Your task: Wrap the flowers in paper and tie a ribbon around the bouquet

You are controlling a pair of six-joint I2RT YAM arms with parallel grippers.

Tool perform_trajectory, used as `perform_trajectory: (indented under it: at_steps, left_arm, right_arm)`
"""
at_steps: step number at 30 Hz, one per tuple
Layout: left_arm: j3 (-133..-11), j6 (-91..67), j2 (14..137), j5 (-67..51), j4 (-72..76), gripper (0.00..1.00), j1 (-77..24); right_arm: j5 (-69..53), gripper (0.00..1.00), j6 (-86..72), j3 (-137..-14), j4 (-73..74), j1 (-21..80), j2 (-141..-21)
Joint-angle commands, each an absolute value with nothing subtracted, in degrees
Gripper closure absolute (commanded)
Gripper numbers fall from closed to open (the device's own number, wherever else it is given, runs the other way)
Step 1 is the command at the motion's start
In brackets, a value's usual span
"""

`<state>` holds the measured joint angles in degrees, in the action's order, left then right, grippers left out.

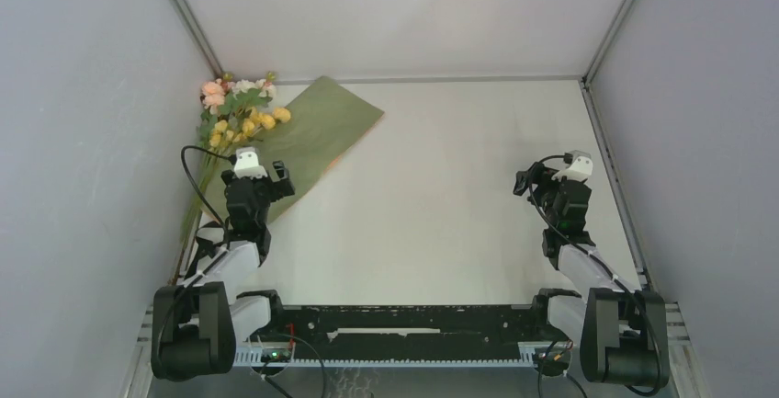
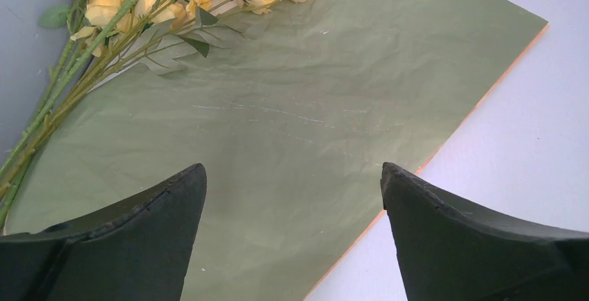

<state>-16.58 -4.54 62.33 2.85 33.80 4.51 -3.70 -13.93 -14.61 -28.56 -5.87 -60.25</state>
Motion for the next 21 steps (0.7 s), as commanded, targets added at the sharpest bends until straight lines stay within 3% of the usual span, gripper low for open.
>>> perform_trajectory:
  at_steps: [1,6,12,16,21]
  left_arm:
    - [-18.18,-3.87,61.65,3.92,33.96,0.0,4.38]
    - [-23.46,5.21,56.87,0.81,25.28,0.0,4.38]
    - [-33.84,23.52,57.1,-20.07,0.27,0.01,1.87]
    - [-40.06,31.25,63.6,-9.17,-10.09,0.09,-9.59]
    - [-52.48,28.53,79.34,1.26,-15.16,0.21,-17.14]
  right_arm:
    - [-1.28,0.1,-15.72,-14.68,-30.7,-5.62,-59.29]
    - [-0.47,0.1,-16.04,-14.68,-30.44,-5.62,-58.93]
    - [0.0,0.1,-16.26,-14.76,-30.41,-5.54,-58.23]
    - [0.0,0.1,-16.26,-14.72,-30.38,-5.3,-58.08]
    - [1.66,0.1,-15.9,-14.7,-30.23,-4.72,-57.62]
